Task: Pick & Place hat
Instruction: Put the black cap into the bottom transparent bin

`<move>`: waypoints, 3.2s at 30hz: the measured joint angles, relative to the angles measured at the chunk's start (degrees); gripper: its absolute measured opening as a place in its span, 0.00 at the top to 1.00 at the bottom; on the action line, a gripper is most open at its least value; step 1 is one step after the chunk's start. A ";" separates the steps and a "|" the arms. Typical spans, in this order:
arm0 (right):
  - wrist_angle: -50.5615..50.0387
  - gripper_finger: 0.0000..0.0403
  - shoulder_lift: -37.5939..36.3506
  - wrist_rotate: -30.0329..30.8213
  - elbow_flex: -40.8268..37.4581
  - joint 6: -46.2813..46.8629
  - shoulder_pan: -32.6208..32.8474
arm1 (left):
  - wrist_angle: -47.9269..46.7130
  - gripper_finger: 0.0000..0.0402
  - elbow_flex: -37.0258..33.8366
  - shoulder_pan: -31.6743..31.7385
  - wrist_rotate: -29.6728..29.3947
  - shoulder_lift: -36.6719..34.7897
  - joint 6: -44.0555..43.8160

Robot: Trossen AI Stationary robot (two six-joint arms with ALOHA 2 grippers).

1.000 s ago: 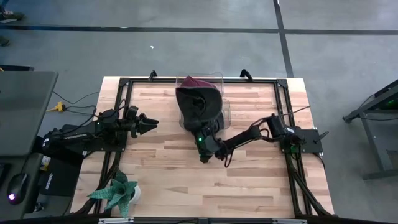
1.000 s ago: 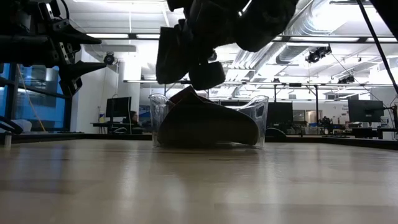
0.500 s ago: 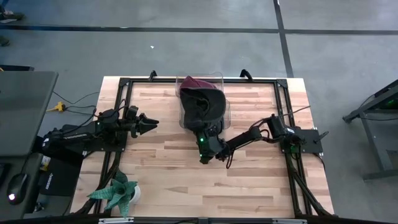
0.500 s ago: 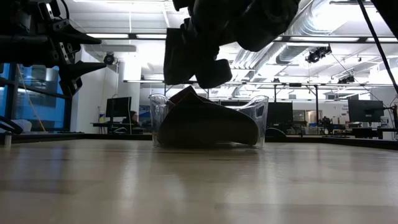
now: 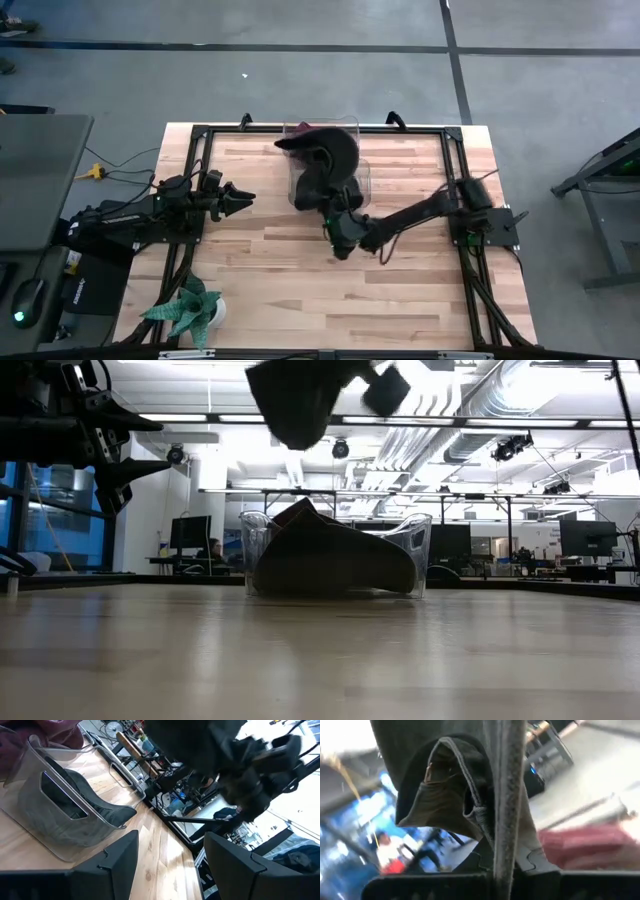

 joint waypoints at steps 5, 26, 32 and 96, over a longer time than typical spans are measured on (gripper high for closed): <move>-27.56 0.99 -9.75 -1.22 0.01 1.19 1.68 | 0.00 0.46 0.00 0.00 -0.02 -0.01 0.00; -6.88 0.99 -16.04 -3.37 -9.52 24.41 1.47 | 0.00 0.46 0.00 0.01 -0.02 -0.02 0.01; 5.73 0.99 -15.97 -3.36 -20.40 26.96 3.12 | -0.02 0.46 0.00 0.01 -0.01 -0.01 0.00; 19.35 0.99 -15.55 -8.88 -29.78 29.38 4.42 | 16.28 0.46 37.69 0.47 -7.26 61.69 -10.01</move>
